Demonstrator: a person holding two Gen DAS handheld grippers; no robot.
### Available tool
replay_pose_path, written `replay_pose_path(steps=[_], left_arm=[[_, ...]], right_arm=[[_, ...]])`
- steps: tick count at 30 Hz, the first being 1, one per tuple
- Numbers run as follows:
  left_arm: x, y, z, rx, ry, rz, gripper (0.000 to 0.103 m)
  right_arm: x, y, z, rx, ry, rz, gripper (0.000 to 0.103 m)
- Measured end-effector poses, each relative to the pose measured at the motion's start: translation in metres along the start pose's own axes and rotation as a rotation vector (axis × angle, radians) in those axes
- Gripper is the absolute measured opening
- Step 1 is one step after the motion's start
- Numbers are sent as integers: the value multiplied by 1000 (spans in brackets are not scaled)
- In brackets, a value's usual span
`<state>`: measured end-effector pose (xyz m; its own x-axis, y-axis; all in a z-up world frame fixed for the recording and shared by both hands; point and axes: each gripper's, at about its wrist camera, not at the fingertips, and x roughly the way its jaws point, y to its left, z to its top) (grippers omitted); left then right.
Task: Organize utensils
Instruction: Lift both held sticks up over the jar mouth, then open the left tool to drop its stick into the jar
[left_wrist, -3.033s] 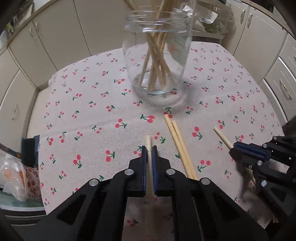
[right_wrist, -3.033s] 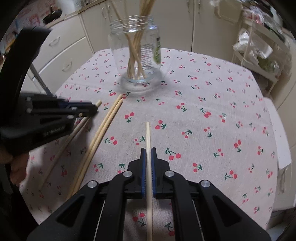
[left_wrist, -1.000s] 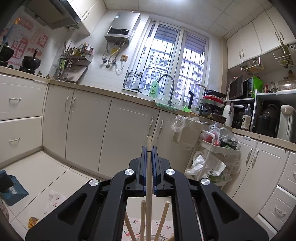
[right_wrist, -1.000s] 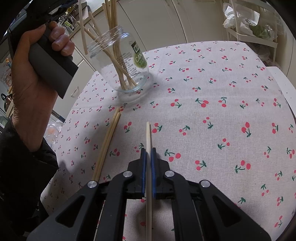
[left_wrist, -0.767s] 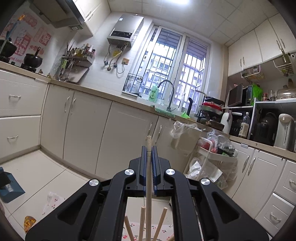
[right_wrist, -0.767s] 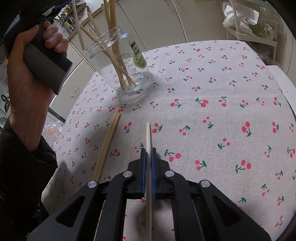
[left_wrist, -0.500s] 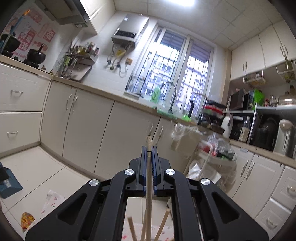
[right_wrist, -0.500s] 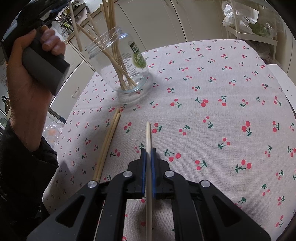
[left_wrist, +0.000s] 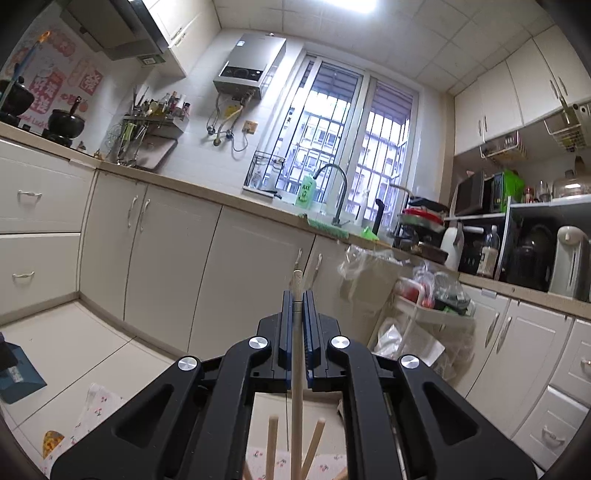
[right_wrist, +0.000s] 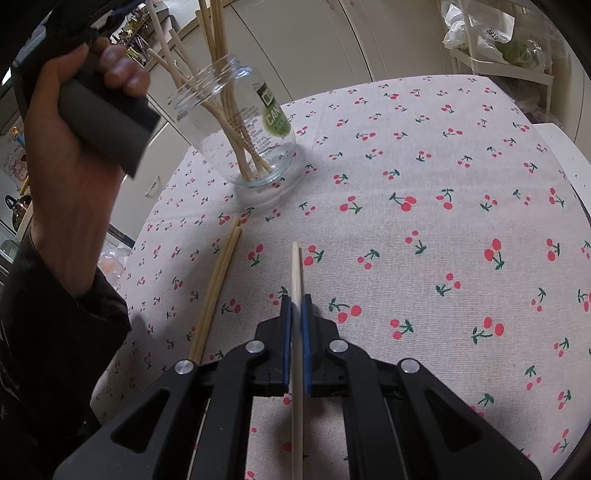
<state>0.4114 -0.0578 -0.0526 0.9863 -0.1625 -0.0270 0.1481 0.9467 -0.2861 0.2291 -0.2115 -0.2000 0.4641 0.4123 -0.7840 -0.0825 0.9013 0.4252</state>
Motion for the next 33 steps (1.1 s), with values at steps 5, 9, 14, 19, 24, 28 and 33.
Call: replay_pose_path(steps=[5, 9, 14, 19, 24, 28, 33], left_arm=[[-7, -1, -13, 54, 47, -11, 5], [-14, -1, -23, 93, 92, -19, 5], [-20, 4, -31, 115, 152, -18, 5], [-22, 3, -36, 170, 216, -39, 5], [-27, 4, -36, 214, 277, -66, 5], [-31, 8, -34, 221, 306, -83, 13], [-43, 17, -26, 198, 302, -74, 37]], right_arm=[[-1, -6, 2, 58, -4, 44, 6], [-11, -9, 5, 95, -56, 95, 6], [-22, -12, 10, 136, -127, 147, 6], [-32, -14, 15, 151, -189, 161, 6], [-47, -14, 20, 158, -259, 180, 6], [-64, -10, 30, 158, -340, 194, 6], [-97, 0, 50, 169, -526, 207, 6]])
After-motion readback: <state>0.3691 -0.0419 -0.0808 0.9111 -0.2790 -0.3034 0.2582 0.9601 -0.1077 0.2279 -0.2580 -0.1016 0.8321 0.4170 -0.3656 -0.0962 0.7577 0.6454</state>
